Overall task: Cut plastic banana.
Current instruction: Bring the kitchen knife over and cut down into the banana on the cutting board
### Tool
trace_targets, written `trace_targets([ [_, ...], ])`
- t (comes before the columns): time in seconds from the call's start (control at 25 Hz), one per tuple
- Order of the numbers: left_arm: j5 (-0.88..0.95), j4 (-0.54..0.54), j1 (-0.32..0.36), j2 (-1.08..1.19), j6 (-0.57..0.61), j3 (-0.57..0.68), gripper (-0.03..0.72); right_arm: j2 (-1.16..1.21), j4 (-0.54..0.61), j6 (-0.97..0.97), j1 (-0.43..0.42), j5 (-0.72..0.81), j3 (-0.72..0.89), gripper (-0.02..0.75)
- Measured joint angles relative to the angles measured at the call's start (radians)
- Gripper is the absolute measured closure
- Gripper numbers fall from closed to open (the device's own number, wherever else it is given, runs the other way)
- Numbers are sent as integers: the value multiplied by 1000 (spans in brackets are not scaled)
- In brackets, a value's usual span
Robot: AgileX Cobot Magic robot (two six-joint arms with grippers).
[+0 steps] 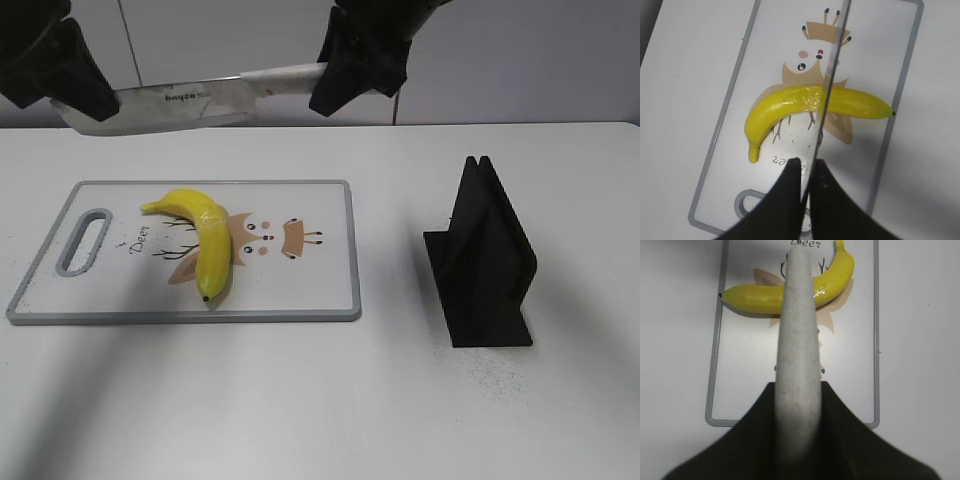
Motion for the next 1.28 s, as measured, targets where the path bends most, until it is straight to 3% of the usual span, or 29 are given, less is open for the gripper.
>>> trace_targets([
  [0.48,-100,20,-1,119,-20,9,660,116,-31,-11,-2,-73,-6,575],
  [0.8,-444,-7,-38,248,-6,267,647,344,-72,35,-6,-71,-21,559],
  [1.28,-450,29,-53,249,-10,253,648,364,-97,70,-4,-2,-118,559],
])
